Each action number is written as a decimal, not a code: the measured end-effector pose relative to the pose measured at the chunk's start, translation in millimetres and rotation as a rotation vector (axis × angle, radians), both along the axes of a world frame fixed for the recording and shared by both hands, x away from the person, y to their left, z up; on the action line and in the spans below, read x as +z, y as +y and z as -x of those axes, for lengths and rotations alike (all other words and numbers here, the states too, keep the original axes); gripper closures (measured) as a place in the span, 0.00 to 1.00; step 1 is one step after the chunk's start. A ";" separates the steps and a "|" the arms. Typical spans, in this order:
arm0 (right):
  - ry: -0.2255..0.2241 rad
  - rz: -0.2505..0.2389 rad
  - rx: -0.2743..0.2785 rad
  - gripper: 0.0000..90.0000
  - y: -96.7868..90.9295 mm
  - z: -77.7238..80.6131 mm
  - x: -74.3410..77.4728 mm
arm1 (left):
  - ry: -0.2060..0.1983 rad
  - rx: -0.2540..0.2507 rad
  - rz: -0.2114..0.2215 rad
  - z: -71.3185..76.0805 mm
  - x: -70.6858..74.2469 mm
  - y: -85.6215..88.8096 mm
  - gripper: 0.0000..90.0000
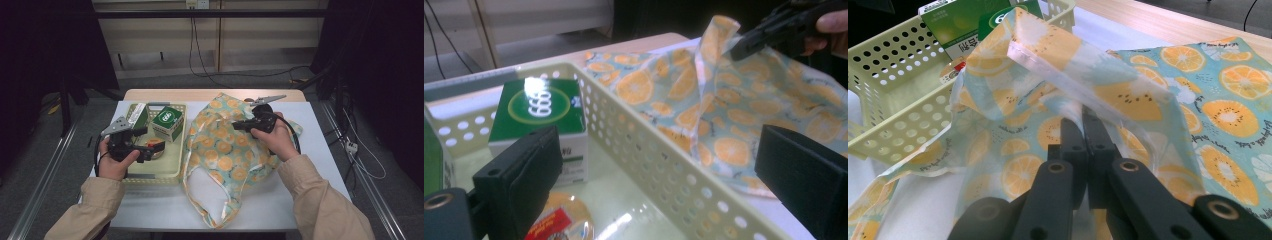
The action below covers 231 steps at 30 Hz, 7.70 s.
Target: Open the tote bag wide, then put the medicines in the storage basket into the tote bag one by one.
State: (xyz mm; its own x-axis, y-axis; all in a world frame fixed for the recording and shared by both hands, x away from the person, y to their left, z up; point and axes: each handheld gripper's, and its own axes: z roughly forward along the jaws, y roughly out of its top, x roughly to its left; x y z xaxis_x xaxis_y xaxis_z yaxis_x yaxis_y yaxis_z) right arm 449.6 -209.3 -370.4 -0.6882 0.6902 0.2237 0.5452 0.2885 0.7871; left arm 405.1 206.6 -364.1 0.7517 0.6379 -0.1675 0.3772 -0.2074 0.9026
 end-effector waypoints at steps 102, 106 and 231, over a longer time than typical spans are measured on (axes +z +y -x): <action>0.017 -0.025 -0.018 1.00 -7.0 -0.6 -16.2 | 0.275 0.026 -0.361 -61.5 -23.3 -32.3 0.23; 0.024 -0.019 -0.022 1.00 -7.8 -1.4 -17.0 | 0.251 -0.009 -0.346 -55.4 -2.4 -42.4 0.23; 0.043 -0.043 -0.075 1.00 -17.3 -3.8 -22.7 | 0.135 -0.182 -0.287 -31.2 -3.1 -188.0 0.13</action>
State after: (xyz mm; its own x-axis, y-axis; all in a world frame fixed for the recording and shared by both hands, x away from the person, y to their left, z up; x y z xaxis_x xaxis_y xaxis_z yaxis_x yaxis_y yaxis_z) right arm 453.4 -226.6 -393.2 -0.6245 0.7283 0.2821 0.5971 0.2124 0.7735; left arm 436.3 18.6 -367.2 0.8408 0.5307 -0.1065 0.4222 -0.5198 0.7427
